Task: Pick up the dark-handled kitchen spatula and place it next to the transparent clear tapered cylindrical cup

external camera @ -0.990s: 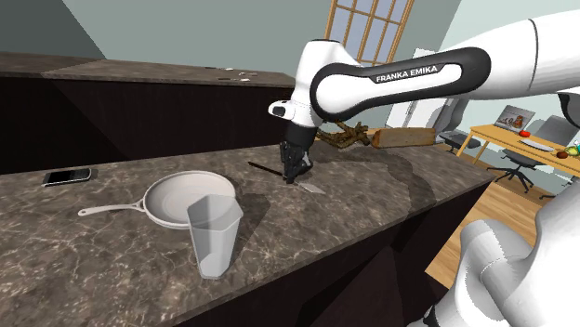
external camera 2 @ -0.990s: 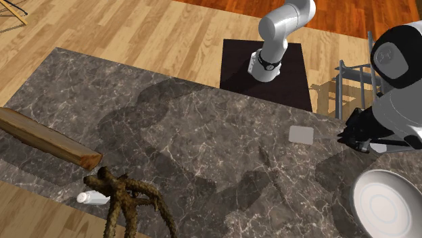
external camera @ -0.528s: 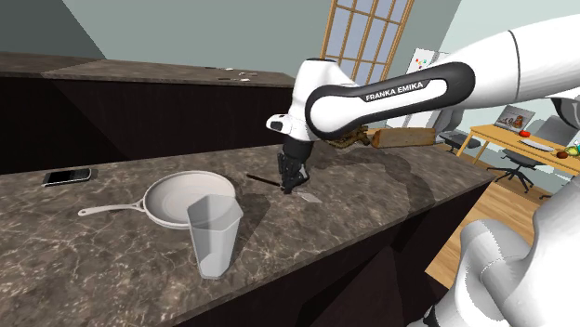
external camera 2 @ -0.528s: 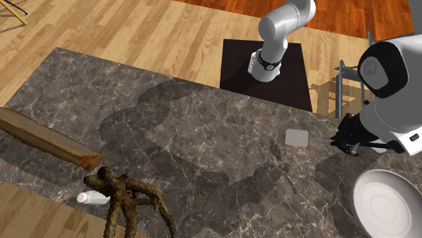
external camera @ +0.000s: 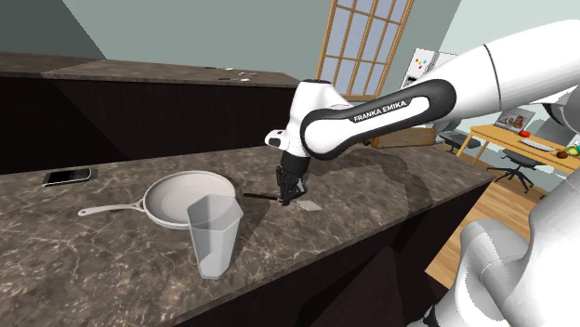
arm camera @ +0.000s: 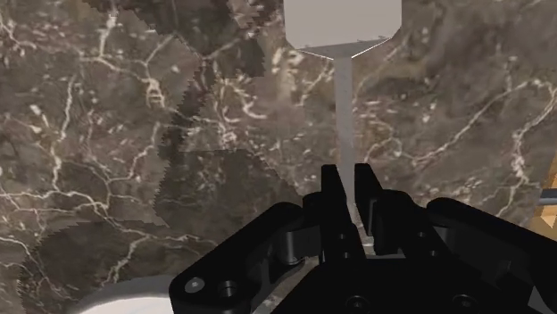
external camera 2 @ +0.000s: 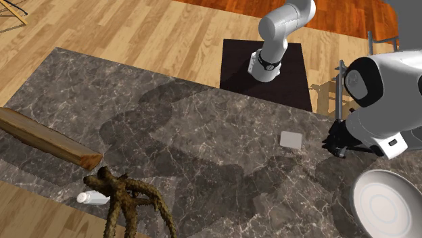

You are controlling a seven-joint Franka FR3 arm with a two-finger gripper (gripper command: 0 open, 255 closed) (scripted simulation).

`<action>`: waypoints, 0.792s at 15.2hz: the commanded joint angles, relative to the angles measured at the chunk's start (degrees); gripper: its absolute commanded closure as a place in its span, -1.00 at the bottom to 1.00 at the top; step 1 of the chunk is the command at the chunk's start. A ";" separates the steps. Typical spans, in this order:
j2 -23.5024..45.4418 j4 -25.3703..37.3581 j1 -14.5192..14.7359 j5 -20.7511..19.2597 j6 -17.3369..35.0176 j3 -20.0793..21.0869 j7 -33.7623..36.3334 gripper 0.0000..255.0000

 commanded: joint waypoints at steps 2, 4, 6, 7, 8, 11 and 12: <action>1.38 -1.03 0.07 0.73 2.33 -0.15 -0.62 1.00; 2.35 -1.71 0.11 1.28 3.89 -0.23 -1.08 1.00; 3.64 -2.51 0.16 2.06 5.85 -0.32 -1.73 1.00; 3.64 -2.51 0.16 2.06 5.85 -0.31 -1.73 1.00; 3.64 -2.51 0.15 2.06 5.85 -0.31 -1.73 1.00; 3.64 -2.51 0.15 2.06 5.85 -0.31 -1.73 1.00; 3.64 -2.51 0.15 2.06 5.85 -0.31 -1.73 1.00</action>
